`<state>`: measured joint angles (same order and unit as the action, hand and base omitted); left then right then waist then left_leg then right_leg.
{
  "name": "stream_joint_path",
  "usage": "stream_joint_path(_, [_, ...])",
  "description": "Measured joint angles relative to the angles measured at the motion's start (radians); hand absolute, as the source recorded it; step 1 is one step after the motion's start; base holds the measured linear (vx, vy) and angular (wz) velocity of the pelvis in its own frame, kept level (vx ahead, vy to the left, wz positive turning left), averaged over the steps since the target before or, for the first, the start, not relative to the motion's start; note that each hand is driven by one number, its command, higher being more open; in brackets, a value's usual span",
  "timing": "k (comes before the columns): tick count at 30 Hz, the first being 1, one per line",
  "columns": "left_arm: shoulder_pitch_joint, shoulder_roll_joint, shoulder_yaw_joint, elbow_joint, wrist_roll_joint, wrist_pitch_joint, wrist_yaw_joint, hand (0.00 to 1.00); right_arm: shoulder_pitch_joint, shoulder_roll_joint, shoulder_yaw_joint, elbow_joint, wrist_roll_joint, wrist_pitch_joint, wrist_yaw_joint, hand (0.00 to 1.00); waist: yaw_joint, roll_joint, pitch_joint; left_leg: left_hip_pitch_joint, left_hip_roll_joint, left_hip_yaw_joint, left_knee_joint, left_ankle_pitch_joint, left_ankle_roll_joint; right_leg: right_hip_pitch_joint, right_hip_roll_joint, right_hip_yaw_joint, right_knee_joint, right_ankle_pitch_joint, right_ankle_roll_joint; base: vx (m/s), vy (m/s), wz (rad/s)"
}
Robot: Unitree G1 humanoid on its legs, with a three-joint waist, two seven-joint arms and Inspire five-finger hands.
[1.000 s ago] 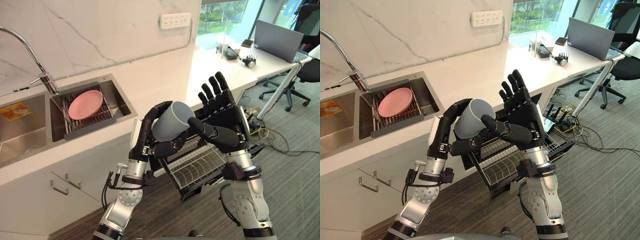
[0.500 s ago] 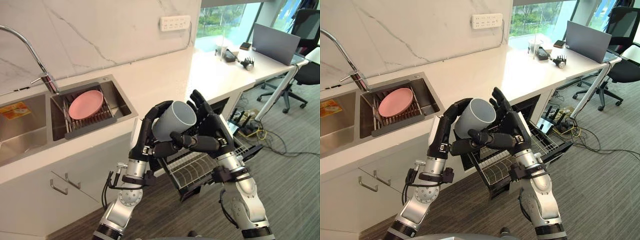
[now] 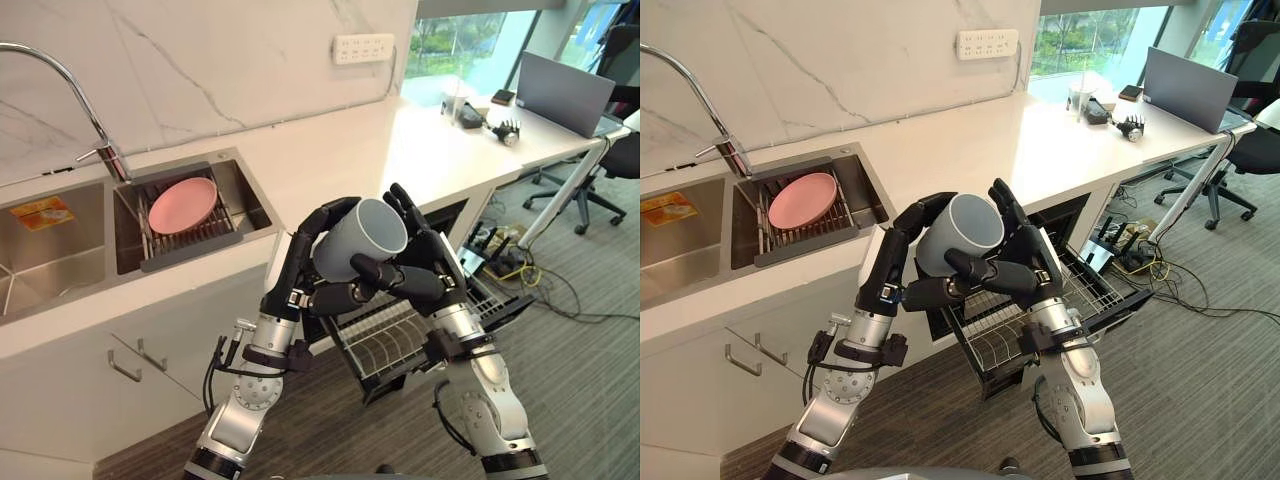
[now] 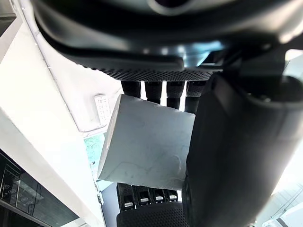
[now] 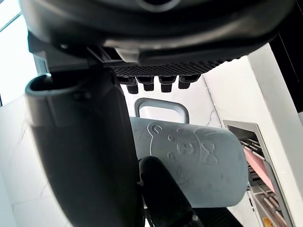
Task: Walk over to the sink, pick up the cup, carry it to the dishwasher, place the cup inside the dishwasher, then close the dishwasher door
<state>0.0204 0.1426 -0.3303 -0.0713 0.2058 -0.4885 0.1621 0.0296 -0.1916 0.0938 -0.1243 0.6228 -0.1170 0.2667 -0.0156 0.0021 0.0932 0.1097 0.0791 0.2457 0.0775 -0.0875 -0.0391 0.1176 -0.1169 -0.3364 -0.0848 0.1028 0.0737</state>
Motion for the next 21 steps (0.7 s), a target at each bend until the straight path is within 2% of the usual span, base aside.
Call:
stream_joint_path(1, [0.000, 0.000, -0.002, 0.000, -0.014, 0.000, -0.009, 0.00, -0.003, 0.000, 0.000, 0.001, 0.019, 0.009, 0.008, 1.00, 0.000, -0.001, -0.001, -0.002, -0.001, -0.002, 0.000, 0.001, 0.001, -0.001, -0.001, -0.002, 0.000, 0.000, 0.000, -0.01, 0.010, 0.05])
stream_joint_path(2, [0.000, 0.000, -0.003, 0.000, -0.030, -0.001, -0.016, 0.00, -0.005, 0.000, -0.003, 0.001, 0.028, 0.021, 0.016, 0.00, 0.000, -0.002, -0.001, -0.005, -0.002, -0.004, 0.000, 0.002, 0.002, -0.002, -0.002, -0.004, 0.000, 0.001, 0.001, -0.01, 0.011, 0.05])
stream_joint_path(10, [0.006, 0.014, -0.004, 0.000, -0.050, -0.001, -0.017, 0.00, -0.037, 0.000, -0.006, 0.040, 0.065, 0.064, 0.061, 0.00, 0.000, -0.008, -0.006, -0.015, -0.014, -0.016, -0.002, 0.008, 0.010, -0.007, -0.014, -0.017, 0.000, 0.005, 0.007, -0.01, 0.016, 0.05])
stream_joint_path(19, [0.015, 0.036, -0.033, 0.000, -0.051, -0.001, 0.011, 0.00, -0.056, -0.011, -0.003, 0.068, 0.038, 0.051, 0.037, 0.00, 0.000, -0.016, -0.011, -0.023, -0.028, -0.029, -0.005, 0.015, 0.019, -0.009, -0.028, -0.025, 0.000, 0.009, 0.013, -0.02, 0.020, 0.05])
stream_joint_path(20, [0.015, 0.036, -0.033, 0.000, -0.051, -0.001, 0.014, 1.00, -0.057, -0.011, -0.002, 0.068, 0.037, 0.051, 0.037, 0.00, 0.000, -0.018, -0.012, -0.023, -0.028, -0.029, -0.005, 0.015, 0.019, -0.009, -0.028, -0.025, 0.000, 0.009, 0.013, 0.00, 0.000, 0.00])
stream_joint_path(21, [0.015, 0.038, -0.033, 0.000, -0.051, -0.001, 0.016, 1.00, -0.058, -0.010, -0.001, 0.068, 0.034, 0.051, 0.036, 0.00, 0.000, -0.021, -0.014, -0.023, -0.027, -0.029, -0.005, 0.016, 0.019, -0.009, -0.028, -0.025, 0.000, 0.009, 0.013, 0.00, 0.000, 0.00])
